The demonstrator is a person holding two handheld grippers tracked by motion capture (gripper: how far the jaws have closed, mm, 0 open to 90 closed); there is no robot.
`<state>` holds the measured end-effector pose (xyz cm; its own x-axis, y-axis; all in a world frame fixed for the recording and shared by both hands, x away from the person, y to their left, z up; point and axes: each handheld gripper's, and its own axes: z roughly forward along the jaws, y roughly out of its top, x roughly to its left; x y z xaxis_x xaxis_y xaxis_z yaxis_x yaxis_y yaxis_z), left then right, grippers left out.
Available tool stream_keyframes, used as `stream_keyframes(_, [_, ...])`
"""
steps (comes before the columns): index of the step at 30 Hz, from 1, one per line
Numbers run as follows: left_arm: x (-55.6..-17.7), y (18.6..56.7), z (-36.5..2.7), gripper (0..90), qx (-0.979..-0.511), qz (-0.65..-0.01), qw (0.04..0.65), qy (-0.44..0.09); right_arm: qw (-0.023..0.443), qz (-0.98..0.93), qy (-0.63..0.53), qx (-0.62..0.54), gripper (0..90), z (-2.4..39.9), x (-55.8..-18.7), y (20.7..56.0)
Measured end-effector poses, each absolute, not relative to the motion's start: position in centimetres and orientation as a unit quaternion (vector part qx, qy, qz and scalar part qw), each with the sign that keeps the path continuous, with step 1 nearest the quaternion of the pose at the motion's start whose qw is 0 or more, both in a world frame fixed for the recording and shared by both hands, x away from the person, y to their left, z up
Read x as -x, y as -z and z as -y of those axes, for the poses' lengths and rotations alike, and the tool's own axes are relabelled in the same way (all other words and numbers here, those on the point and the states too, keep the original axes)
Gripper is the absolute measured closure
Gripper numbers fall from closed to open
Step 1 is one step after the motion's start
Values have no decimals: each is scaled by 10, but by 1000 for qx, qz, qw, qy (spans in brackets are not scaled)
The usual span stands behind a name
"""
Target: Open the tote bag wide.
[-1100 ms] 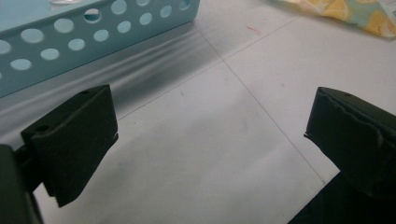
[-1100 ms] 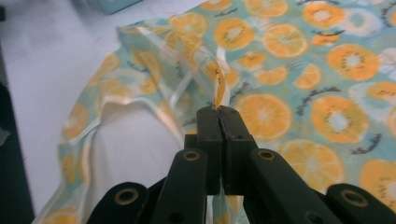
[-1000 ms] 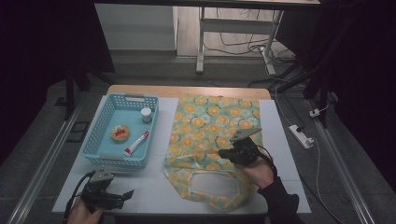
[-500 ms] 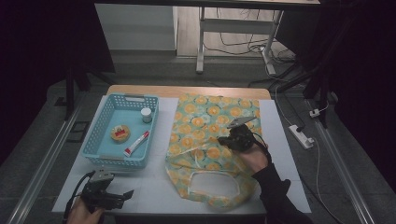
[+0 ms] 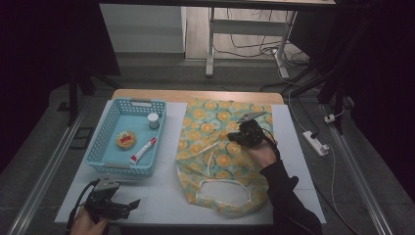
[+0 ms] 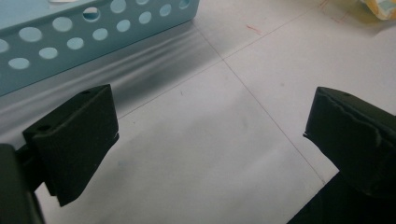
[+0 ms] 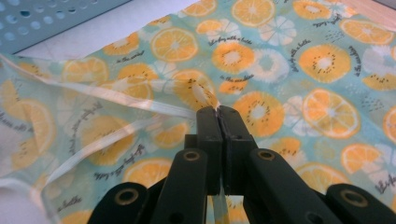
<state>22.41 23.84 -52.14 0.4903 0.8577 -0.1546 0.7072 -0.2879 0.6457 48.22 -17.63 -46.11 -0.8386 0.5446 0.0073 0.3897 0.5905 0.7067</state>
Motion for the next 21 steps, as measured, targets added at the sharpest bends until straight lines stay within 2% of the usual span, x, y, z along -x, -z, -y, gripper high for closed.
stream_keyframes(21, [-224, 522, -238, 31, -796, -491, 336, -111, 122, -880, -367, -276, 884, 156, -527, 471])
